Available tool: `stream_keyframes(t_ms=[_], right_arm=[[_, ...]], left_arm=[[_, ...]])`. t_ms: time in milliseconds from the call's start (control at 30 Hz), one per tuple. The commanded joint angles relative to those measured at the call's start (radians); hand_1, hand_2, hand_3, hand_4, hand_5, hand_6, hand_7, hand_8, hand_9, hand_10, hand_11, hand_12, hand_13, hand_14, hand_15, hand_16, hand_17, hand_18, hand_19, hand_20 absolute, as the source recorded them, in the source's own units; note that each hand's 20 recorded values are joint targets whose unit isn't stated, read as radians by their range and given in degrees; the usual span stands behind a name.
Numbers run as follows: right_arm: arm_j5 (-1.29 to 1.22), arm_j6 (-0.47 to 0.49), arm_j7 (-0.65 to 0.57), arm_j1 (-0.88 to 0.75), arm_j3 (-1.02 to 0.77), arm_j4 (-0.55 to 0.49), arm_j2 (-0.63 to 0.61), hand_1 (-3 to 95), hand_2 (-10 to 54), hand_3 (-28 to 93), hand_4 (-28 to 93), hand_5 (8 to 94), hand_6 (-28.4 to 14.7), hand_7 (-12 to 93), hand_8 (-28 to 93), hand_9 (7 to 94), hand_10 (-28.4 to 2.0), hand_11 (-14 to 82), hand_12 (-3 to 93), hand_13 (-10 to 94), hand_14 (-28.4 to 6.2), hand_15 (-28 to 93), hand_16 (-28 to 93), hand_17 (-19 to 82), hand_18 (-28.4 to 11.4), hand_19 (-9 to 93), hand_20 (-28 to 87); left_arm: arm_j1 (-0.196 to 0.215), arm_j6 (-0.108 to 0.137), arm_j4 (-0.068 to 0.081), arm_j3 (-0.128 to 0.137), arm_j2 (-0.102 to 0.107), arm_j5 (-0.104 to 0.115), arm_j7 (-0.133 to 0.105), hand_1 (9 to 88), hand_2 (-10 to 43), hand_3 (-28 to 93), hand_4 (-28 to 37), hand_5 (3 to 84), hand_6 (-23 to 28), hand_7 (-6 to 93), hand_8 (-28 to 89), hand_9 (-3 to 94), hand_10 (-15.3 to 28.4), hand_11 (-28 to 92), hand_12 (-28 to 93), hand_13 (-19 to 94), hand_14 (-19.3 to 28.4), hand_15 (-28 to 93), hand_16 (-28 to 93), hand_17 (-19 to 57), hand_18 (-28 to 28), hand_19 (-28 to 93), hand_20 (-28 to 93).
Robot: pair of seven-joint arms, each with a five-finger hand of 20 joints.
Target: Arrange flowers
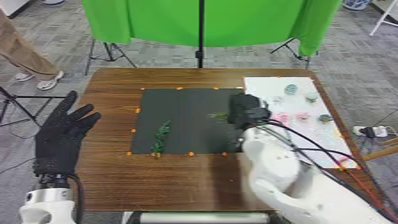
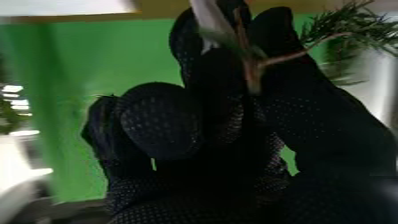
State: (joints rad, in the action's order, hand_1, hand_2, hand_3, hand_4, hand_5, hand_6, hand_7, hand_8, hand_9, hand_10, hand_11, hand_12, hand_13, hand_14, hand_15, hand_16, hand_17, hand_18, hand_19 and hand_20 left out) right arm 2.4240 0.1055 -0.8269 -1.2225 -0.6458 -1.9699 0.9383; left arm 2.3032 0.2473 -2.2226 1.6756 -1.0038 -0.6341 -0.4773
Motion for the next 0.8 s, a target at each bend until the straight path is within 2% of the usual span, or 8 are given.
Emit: stream_keyframes(t_ms=[33, 267, 367, 467, 500, 567, 800], right_arm=[[0.045, 0.059, 0.028, 0.125, 0.165, 0.123, 0.212, 56.1, -9.5, 67, -28, 91.9, -0.4, 16, 6, 92.6, -11.2, 38.6, 22.2, 82, -9.6, 74, 17, 45, -25.3, 93, 56], [0.077, 0.110, -0.041, 0.135, 0.200, 0.224, 0.262, 55.3, -9.5, 67, -28, 92.4, -0.4, 16, 6, 92.2, -11.2, 40.6, 22.0, 82, -9.7, 75, 17, 46, -25.4, 93, 57], [0.082, 0.131, -0.058, 0.133, 0.214, 0.233, 0.262, 54.4, -9.5, 66, -28, 92.9, -0.4, 17, 6, 92.7, -11.2, 41.7, 21.7, 82, -9.6, 76, 17, 47, -25.5, 93, 58], [0.091, 0.172, -0.057, 0.119, 0.208, 0.232, 0.273, 53.8, -9.5, 66, -28, 93.3, -0.5, 18, 6, 92.9, -11.5, 42.5, 21.6, 83, -9.8, 76, 17, 47, -25.6, 93, 59], [0.096, 0.181, -0.056, 0.112, 0.205, 0.231, 0.276, 53.7, -9.5, 65, -28, 93.4, -0.6, 18, 6, 93.1, -11.5, 42.6, 21.5, 83, -9.9, 76, 17, 48, -25.7, 93, 59], [0.102, 0.190, -0.055, 0.110, 0.209, 0.234, 0.278, 52.7, -9.5, 65, -28, 93.5, -0.7, 18, 6, 93.3, -11.7, 42.4, 21.4, 83, -10.0, 76, 17, 48, -25.9, 93, 60], [0.074, 0.159, -0.048, 0.108, 0.212, 0.229, 0.288, 48.1, -9.5, 67, -28, 92.3, -0.6, 17, 3, 93.5, -11.8, 41.8, 21.2, 83, -10.1, 76, 17, 48, -26.2, 93, 61]], left_arm=[[-0.011, 0.001, -0.003, -0.006, -0.003, -0.013, 0.027, 26.4, 7.6, 74, -20.7, 32.2, 6.6, 12.6, -9, 33.2, 19.7, 27, 14, 24, 25.7, 56, -7, -8.7, 23.6, 49, 24], [-0.037, -0.017, 0.005, -0.012, -0.019, -0.028, 0.060, 26.4, 7.6, 74, -20.6, 32.2, 6.6, 12.7, -9, 33.3, 19.8, 27, 13, 24, 25.8, 56, -7, -8.6, 23.6, 49, 24], [-0.039, -0.019, 0.005, -0.013, -0.019, -0.030, 0.065, 26.4, 7.5, 74, -20.6, 32.2, 6.6, 12.6, -9, 33.3, 19.9, 27, 13, 24, 25.7, 56, -7, -8.6, 23.6, 49, 24], [-0.039, -0.016, 0.006, -0.017, -0.011, -0.027, 0.059, 26.6, 7.5, 74, -20.7, 32.2, 6.6, 12.6, -9, 33.3, 19.8, 27, 13, 24, 25.7, 56, -7, -8.7, 23.6, 49, 24], [-0.042, -0.019, 0.006, -0.017, -0.014, -0.029, 0.066, 26.6, 7.5, 74, -20.6, 32.2, 6.6, 12.6, -9, 33.3, 19.8, 27, 14, 24, 25.7, 56, -7, -8.7, 23.6, 49, 24], [-0.050, -0.022, 0.008, -0.026, -0.011, -0.028, 0.064, 26.6, 7.5, 74, -20.6, 32.2, 6.6, 12.7, -9, 33.3, 19.8, 27, 13, 24, 25.7, 56, -7, -8.7, 23.6, 49, 24], [-0.071, -0.028, 0.015, -0.041, -0.009, -0.031, 0.073, 26.6, 7.5, 74, -20.5, 32.3, 6.6, 12.7, -9, 33.3, 19.8, 27, 14, 24, 25.7, 56, -7, -8.7, 23.6, 49, 24]])
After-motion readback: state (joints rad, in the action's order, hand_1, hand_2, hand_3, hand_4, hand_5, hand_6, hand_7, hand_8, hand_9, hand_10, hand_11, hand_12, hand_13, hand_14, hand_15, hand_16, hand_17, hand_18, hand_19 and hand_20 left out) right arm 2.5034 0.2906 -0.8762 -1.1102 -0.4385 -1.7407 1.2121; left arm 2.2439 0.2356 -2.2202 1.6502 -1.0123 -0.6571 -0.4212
